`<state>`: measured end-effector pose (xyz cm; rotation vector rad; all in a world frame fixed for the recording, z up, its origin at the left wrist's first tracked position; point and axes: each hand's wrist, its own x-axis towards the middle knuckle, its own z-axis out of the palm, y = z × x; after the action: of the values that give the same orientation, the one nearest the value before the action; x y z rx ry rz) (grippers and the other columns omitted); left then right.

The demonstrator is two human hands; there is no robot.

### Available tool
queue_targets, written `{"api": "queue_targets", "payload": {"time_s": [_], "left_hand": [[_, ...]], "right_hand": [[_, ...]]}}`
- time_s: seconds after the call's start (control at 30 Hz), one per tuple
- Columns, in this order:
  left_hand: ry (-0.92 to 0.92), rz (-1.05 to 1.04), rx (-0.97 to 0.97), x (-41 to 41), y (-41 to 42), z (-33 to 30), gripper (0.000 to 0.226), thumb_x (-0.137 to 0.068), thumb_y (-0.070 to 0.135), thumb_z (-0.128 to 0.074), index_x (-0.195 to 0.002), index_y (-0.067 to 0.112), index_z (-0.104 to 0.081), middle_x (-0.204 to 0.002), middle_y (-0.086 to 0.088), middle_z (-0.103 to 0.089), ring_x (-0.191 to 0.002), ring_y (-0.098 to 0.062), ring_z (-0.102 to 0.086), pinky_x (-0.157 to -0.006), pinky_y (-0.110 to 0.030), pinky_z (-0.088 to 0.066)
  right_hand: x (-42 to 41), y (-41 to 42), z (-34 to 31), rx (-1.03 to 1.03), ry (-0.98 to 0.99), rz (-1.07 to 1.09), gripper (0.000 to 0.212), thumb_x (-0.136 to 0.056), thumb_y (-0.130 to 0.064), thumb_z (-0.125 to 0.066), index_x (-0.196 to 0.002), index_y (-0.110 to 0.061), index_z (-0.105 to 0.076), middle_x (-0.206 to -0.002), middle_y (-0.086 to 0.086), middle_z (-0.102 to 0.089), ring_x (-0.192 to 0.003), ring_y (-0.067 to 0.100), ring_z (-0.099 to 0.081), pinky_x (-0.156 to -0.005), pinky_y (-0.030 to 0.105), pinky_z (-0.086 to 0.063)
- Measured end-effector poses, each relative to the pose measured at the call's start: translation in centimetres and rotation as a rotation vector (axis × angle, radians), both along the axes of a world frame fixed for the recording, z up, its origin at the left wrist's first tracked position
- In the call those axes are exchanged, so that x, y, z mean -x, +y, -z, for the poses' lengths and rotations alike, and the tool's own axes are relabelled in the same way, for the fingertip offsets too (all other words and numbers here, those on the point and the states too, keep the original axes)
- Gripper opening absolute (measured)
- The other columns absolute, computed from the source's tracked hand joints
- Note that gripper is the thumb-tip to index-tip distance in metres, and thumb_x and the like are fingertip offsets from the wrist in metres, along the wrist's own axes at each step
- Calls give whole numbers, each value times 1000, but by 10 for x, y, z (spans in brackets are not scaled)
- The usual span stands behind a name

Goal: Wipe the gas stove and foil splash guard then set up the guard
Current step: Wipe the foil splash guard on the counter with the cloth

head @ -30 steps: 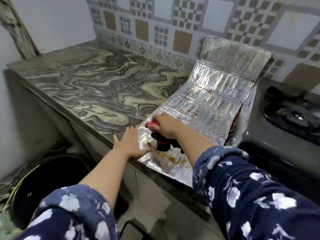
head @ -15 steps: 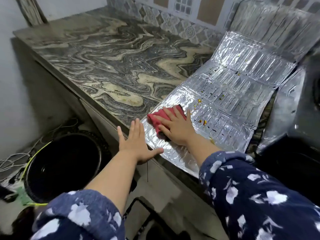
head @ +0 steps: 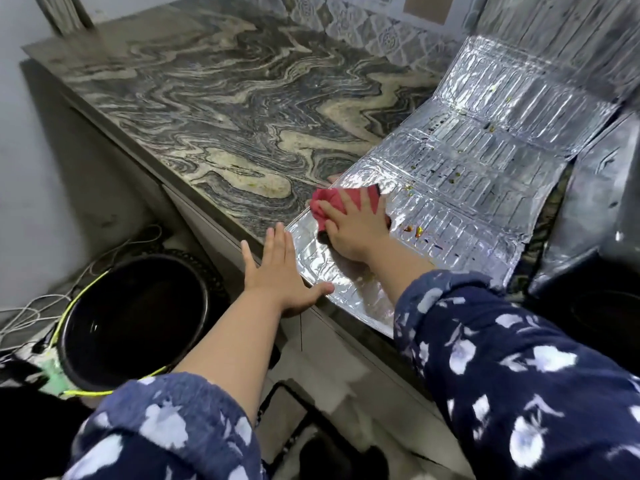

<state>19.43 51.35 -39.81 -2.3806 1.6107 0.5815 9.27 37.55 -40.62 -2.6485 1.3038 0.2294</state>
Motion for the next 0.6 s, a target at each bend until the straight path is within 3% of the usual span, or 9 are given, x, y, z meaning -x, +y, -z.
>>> {"api": "queue_targets", "payload": {"time_s": [0.17, 0.3, 0.47, 0.6], "left_hand": [[7, -19, -23, 2, -1, -6, 124, -69, 88, -32, -148, 7, 19, -156, -7, 30, -144, -19, 26, -110, -63, 17], [5, -29, -61, 2, -4, -10, 126, -67, 89, -33, -148, 8, 19, -155, -6, 31, -144, -19, 27, -110, -65, 16], [13, -28, -84, 1, -6, -10, 126, -68, 87, -37, -148, 8, 20, -155, -6, 32, -144, -19, 26, -110, -65, 16], [31, -22, -67, -2, -6, -5, 128, -67, 88, -37, -148, 8, 20, -155, -6, 32, -144, -19, 26, -109, -65, 14]], "right_hand": [[22, 28, -2, -21, -35, -149, 48, -100, -39, -20, -147, -46, -18, -162, -2, 2, -148, 33, 10, -111, 63, 12], [73, 57, 1, 18, -70, -226, 50, -94, -48, -16, -143, -51, -22, -162, -7, -2, -149, 28, 7, -113, 64, 7], [113, 45, 4, -6, -25, -74, 50, -92, -60, -12, -141, -59, -3, -160, -14, 9, -147, 25, 18, -109, 64, 18], [112, 10, 4, -19, 24, 145, 52, -95, -59, -10, -143, -55, 6, -160, -9, 13, -146, 30, 18, -108, 68, 16]]}}
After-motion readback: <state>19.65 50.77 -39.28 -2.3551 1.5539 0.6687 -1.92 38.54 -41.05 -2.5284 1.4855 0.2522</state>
